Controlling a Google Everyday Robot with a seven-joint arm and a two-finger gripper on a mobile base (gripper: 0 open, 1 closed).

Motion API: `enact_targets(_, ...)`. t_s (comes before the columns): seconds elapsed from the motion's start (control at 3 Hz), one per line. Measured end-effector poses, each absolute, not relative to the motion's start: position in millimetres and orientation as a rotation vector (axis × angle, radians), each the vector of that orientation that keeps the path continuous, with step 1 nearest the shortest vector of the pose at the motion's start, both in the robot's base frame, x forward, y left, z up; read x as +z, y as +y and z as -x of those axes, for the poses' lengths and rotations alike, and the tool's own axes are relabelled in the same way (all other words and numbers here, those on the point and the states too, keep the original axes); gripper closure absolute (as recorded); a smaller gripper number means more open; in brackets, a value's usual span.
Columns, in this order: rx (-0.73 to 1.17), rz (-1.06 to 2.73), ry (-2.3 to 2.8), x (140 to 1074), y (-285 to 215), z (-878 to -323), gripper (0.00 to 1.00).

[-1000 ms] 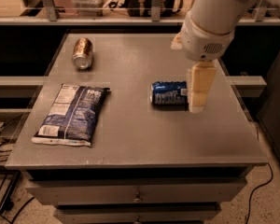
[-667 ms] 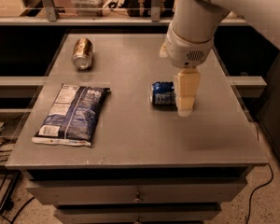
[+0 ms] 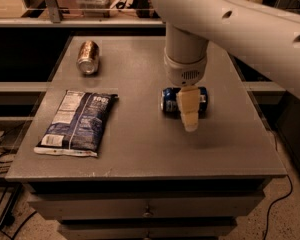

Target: Place pepsi can upright

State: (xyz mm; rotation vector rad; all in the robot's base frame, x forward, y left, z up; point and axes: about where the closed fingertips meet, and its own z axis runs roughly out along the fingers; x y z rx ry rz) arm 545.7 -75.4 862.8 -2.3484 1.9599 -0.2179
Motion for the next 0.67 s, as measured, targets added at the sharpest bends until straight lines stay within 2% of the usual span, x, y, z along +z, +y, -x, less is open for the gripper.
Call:
enact_targets(0.33,-0.312,2.38,2.013,844.2,-84.0,-553.9,0.0)
enact_targets(0.67,-0.334,2.367,2.05,842.0,-90.8,-558.8,0.17)
